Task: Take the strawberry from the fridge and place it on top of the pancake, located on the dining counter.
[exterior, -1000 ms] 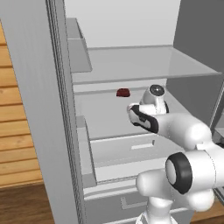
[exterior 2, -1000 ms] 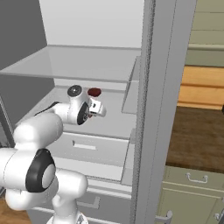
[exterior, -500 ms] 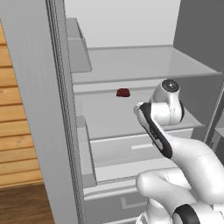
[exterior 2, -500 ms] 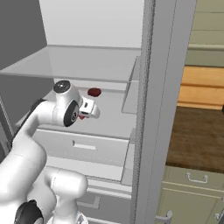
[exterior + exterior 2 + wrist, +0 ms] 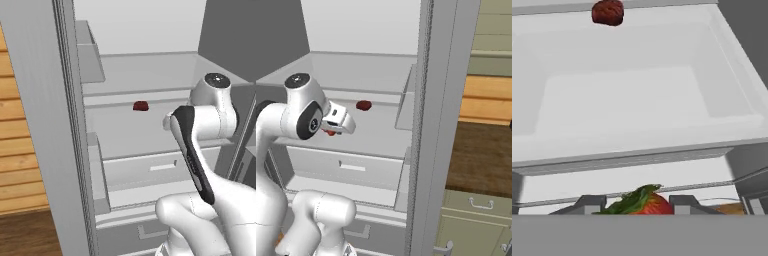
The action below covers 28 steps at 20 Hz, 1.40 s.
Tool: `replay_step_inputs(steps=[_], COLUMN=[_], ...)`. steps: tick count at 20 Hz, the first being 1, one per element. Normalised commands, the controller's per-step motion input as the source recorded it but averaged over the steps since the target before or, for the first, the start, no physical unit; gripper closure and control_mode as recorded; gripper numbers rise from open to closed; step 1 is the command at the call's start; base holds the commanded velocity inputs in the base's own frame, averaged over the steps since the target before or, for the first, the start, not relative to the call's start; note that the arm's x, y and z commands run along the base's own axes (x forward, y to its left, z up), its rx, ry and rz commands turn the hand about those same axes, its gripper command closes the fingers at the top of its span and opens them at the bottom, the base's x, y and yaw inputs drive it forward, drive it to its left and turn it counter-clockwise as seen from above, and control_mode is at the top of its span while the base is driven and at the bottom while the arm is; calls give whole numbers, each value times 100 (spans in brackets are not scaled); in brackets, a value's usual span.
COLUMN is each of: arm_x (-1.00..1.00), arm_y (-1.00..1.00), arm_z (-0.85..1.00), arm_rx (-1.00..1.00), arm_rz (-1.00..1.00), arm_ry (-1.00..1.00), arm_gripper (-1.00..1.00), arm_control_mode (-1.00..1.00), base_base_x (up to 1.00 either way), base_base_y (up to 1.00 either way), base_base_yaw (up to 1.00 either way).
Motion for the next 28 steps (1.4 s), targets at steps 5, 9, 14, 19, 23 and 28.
replay_step_inputs(steps=[5,9,14,19,23,28], arm_x=[-100,-100,-15,0,0,0], arm_y=[0,0,-2,0,0,0], arm_z=[28,-8,-26,-24,-11,0], arm_rx=[1,0,0,0,0,0], arm_rz=[0,0,0,1,1,0], arm_ry=[6,-1,-17,-11,0,0], arm_gripper=[100,100,100,100,100,100], arm_control_mode=[-100,-100,-100,-100,-100,-100], base_base_x=[0,0,0,0,0,0], base_base_y=[0,0,0,0,0,0], base_base_yaw=[0,0,0,0,0,0])
